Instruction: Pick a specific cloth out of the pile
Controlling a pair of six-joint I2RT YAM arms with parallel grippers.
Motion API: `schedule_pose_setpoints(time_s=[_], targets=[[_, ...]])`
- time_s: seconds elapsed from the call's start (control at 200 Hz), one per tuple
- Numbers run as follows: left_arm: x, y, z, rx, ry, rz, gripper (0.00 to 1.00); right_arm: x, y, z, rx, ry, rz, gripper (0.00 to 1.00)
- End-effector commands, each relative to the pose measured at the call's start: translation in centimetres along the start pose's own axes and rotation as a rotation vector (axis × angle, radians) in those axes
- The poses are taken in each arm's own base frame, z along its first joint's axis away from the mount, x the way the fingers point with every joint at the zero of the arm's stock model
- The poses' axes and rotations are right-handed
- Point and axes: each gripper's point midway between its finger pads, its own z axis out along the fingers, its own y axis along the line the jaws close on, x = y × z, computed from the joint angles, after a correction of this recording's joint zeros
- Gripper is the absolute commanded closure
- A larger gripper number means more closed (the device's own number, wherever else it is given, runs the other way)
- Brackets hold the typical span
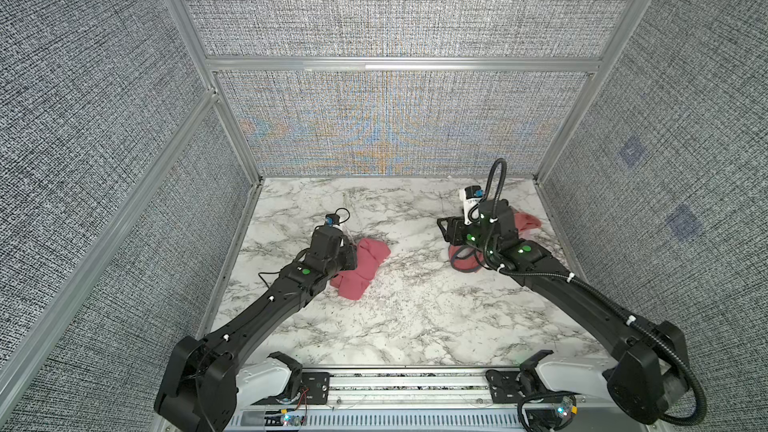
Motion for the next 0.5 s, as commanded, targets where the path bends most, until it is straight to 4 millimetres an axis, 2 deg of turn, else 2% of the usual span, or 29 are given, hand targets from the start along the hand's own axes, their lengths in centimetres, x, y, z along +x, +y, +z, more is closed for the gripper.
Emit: schedule_pose_setpoints(time_s=[0.0, 0.21, 0.49], targets=[[-0.3, -0.6, 0.7, 0.021, -0.008, 0.022, 0.63, -0.4, 0.2, -0.2, -0.011, -0.018, 0.009, 0.41], [-0.3, -0.8, 1.8, 0.026, -0.013, 0.018, 0.63, -0.2, 0.1, -0.2, -0.006, -0.014, 0.008, 0.41], [0.7, 0.6, 3.7, -0.054, 0.032, -0.033, 0.63, -0.3, 0.1, -0.1, -0.005, -0.01, 0.003, 0.41]])
